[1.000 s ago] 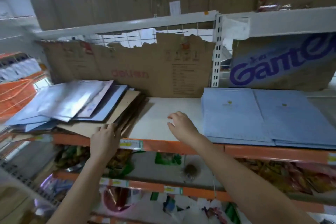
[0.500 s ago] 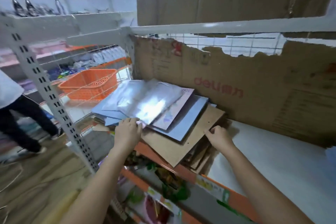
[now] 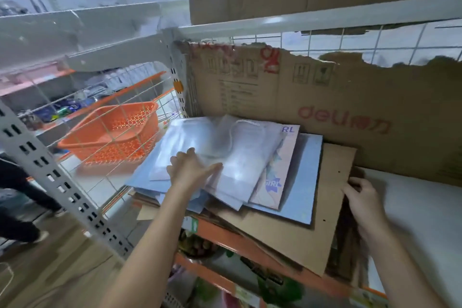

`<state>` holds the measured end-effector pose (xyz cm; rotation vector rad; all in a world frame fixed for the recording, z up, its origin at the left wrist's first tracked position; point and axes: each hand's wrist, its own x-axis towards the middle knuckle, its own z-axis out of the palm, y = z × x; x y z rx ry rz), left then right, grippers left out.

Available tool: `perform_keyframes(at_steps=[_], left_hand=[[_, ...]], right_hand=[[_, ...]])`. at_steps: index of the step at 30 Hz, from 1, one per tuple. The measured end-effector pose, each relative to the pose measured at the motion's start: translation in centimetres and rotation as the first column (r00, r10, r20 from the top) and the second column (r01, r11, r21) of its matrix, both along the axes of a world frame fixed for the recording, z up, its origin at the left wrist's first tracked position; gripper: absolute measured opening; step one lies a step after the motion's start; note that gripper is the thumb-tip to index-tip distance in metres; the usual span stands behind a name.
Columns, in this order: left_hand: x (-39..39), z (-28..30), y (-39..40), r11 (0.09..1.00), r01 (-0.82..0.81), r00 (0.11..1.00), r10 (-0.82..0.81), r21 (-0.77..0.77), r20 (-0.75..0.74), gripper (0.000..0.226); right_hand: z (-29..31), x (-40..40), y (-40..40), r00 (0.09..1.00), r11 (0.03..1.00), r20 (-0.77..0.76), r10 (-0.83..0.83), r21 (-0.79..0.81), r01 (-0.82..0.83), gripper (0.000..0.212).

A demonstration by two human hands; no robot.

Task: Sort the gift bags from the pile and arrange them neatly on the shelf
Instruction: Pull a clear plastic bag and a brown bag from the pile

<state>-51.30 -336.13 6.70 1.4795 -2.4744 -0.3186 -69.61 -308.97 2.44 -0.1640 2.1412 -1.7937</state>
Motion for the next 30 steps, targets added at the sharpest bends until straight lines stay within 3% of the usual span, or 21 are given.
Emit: perform_keyframes(at_steps=[2,5,12,16,19,24,30], left_hand=[[-0.4,-0.3,-0.7,0.999,0.031,0.999,-0.029,0.044,-0.028,0.076],[-0.5,-0.7,-1.6,0.989,0.117,0.985,-0.104,0.094,-0.138,0.065],[-0.1,-0.1,-3.9,0.956,0.274,0.891,-0.212,0.105,-0.401,0.05],[0.6,0.1,-4.3,0.942,0.335,0.81,-0.276,0.022,-0.517,0.04],[1.2,0.6,-4.0,0.926,0.362,0.774,-0.236,0.105,-0.588,0.036],[1.6,1.7,-1.9,0.852,0.457,0.623,-0.102,0.255,-0.775,0.027],[0.9,0.7,4.4,0.686,0.613,0.504,0.043,0.392,-0.863,0.024]], right_hand=[[-0.1,1.2,-0.1,0.999,0.997,0.044,-0.016,-0.076,0.019,0.053],[-0.4,2.6,-0.1,0.997,0.993,0.076,-0.034,-0.113,0.042,0.063],[1.5,2.2,0.8,0.97,0.96,0.102,-0.222,-0.154,0.236,0.046],[2.5,0.9,3.3,0.965,0.96,0.068,-0.255,-0.099,0.261,0.045],[3.6,0.8,5.5,0.967,0.965,0.044,-0.25,-0.076,0.252,0.042],[5.0,1.2,10.3,0.944,0.943,-0.017,-0.329,-0.05,0.328,0.042],[4.7,0.3,17.7,0.9,0.902,-0.053,-0.432,-0.025,0.431,0.045]])
